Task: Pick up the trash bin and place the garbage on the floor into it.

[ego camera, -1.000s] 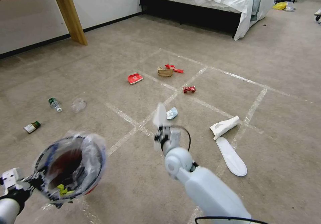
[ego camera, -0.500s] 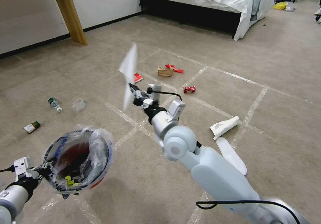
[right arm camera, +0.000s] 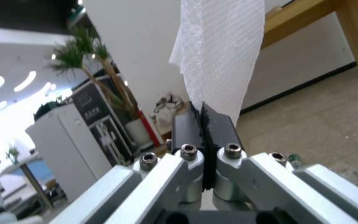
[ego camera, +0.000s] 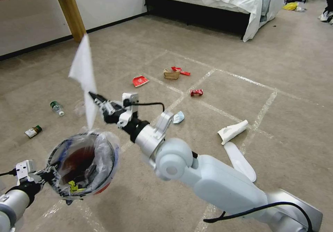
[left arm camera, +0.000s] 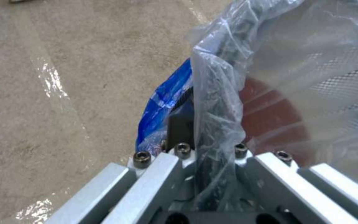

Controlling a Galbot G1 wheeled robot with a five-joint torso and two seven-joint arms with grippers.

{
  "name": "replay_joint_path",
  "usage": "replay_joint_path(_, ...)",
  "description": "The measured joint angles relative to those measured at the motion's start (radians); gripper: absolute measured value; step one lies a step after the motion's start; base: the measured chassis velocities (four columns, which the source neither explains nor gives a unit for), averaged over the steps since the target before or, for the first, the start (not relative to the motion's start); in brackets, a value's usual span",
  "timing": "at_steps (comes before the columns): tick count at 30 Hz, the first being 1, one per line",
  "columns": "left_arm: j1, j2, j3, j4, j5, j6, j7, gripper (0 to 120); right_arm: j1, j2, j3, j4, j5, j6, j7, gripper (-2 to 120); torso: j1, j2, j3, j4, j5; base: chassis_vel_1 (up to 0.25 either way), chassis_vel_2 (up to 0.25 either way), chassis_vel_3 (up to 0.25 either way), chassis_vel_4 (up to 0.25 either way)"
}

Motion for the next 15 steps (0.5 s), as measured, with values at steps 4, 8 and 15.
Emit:
replay_joint_path(4, 0.003, -0.005, 0.0, -0.013, -0.004, 0.0, -0.002, 1, -0.012, -0.021, -0.032, -0.02, -0.054, 0.015, -0.016, 0, 0.0, 0.0, 0.0, 0.0, 0.0002, 0.0, 0.0, 0.0, 0.0)
replay_joint_path(8, 0.003, -0.008, 0.001, -0.02, -0.008, 0.002, -0.004, 1, -0.021, -0.03, -0.05, -0.042, -0.084, 0.022, -0.027, 0, 0.0, 0.0, 0.0, -0.0001, 0.0001, 0.0, 0.0, 0.0, 0.0)
replay_joint_path(15, 0.001, -0.01, 0.001, -0.027, -0.013, 0.004, -0.007, 1, -0.037, -0.032, -0.079, -0.072, -0.112, 0.03, -0.033, 0, 0.0, 0.0, 0.0, 0.0, 0.0002, 0.0, 0.0, 0.0, 0.0)
